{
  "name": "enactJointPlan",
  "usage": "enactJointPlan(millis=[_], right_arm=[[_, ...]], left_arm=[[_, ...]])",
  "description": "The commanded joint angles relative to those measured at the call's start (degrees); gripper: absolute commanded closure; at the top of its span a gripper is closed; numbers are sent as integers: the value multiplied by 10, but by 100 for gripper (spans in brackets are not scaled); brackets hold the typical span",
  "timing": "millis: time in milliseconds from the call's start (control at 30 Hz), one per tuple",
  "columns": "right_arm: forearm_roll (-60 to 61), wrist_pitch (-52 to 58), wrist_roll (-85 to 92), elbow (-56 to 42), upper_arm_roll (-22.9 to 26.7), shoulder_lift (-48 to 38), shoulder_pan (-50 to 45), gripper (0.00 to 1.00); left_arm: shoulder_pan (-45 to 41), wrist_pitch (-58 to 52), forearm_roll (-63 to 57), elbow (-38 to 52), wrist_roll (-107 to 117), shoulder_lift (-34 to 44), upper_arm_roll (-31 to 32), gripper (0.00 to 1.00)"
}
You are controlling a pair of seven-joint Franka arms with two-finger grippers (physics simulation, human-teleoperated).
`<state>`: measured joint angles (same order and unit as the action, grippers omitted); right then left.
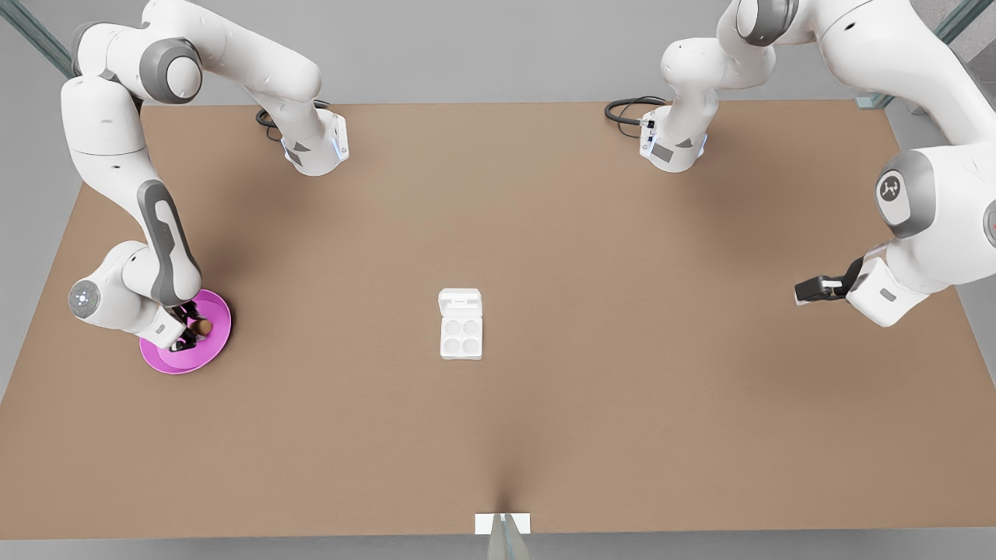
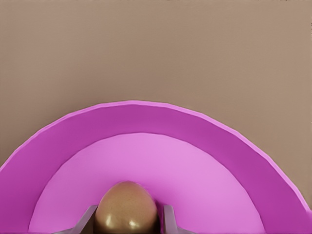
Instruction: Pack egg into the box and close the box lid
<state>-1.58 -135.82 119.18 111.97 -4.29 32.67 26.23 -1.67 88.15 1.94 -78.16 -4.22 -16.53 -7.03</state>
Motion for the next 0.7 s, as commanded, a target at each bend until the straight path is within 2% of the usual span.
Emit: enactJointPlan(millis=[0, 667], right_arm=[[0, 0, 0, 0, 1, 0, 1, 43], [4, 9, 0, -2, -3, -12, 2, 44]], left_arm=[[0, -1, 0, 0, 0, 0, 0, 0], [0, -2, 0, 0, 0, 1, 0, 0]])
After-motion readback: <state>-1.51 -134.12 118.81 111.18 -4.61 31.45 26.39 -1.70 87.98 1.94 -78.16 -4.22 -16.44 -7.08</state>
